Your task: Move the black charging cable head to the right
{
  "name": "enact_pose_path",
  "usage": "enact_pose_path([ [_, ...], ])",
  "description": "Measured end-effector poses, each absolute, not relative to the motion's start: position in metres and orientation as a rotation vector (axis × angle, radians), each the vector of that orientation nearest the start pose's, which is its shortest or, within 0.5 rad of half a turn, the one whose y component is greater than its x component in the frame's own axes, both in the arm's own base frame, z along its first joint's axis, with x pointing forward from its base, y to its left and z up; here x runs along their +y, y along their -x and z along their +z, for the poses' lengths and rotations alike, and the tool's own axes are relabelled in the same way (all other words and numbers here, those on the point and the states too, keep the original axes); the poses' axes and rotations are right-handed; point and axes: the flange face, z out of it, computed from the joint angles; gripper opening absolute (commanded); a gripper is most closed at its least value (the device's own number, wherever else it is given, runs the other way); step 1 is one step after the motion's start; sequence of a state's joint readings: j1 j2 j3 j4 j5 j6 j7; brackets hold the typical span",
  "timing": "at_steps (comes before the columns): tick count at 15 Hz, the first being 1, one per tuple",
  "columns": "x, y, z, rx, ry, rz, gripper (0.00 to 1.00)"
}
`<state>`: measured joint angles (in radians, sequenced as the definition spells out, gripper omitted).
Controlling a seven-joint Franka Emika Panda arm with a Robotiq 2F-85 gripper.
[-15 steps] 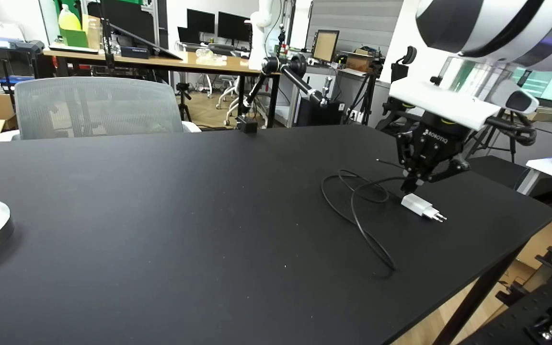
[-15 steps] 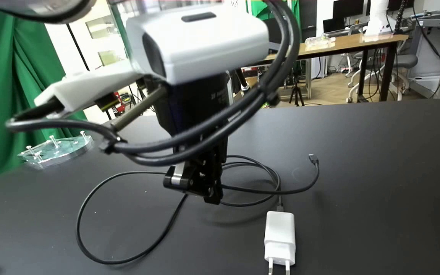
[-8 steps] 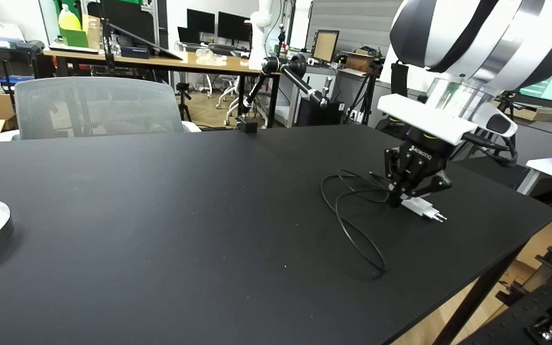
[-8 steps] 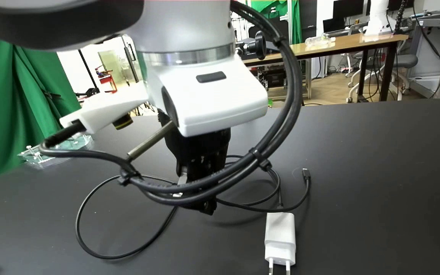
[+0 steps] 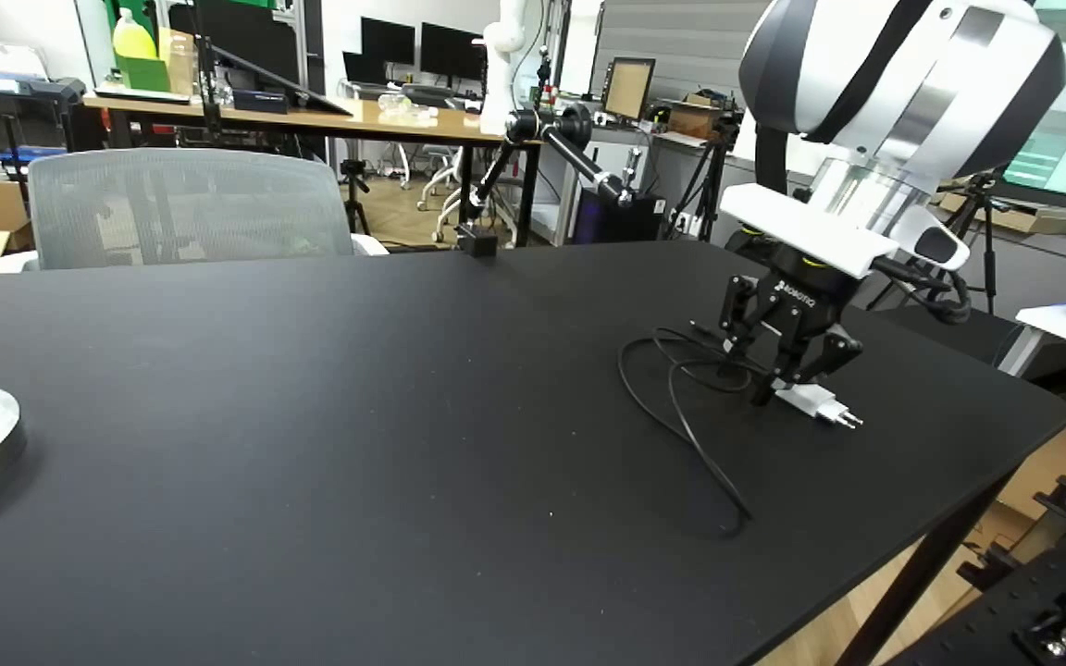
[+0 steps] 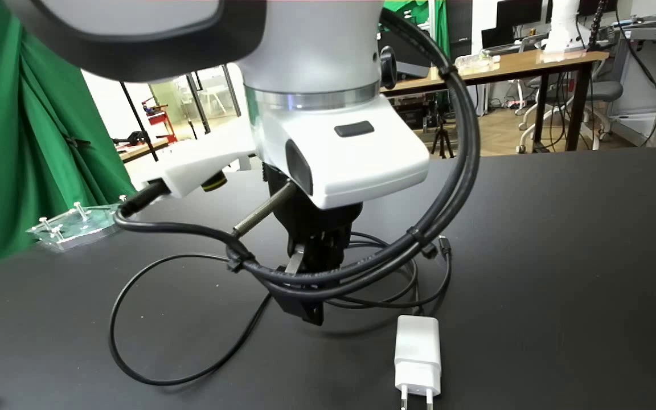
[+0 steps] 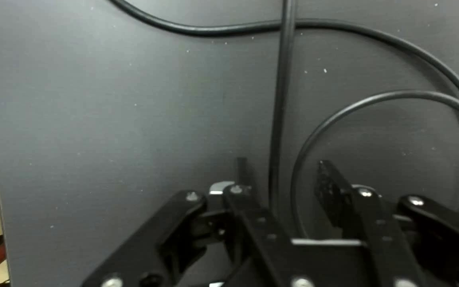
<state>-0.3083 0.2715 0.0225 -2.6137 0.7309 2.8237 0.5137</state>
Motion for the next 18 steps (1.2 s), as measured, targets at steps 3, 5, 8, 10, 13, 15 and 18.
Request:
enact_pose_path([
  [3,-0.145,-0.389,0.153,1.981,2.161,0.107,0.98],
  [5,-0.142,-0.393,0.159,1.96,2.173,0.09,1.0],
  [8,-0.129,-0.395,0.17,1.904,2.194,0.138,1.0],
  [10,-0.112,-0.393,0.178,1.833,2.214,0.233,1.0],
  [13,-0.09,-0.387,0.196,1.719,2.275,0.316,1.0],
  [15,-0.078,-0.382,0.21,1.652,2.323,0.329,1.0],
  [18,-0.066,-0.376,0.231,1.574,2.38,0.324,1.0],
])
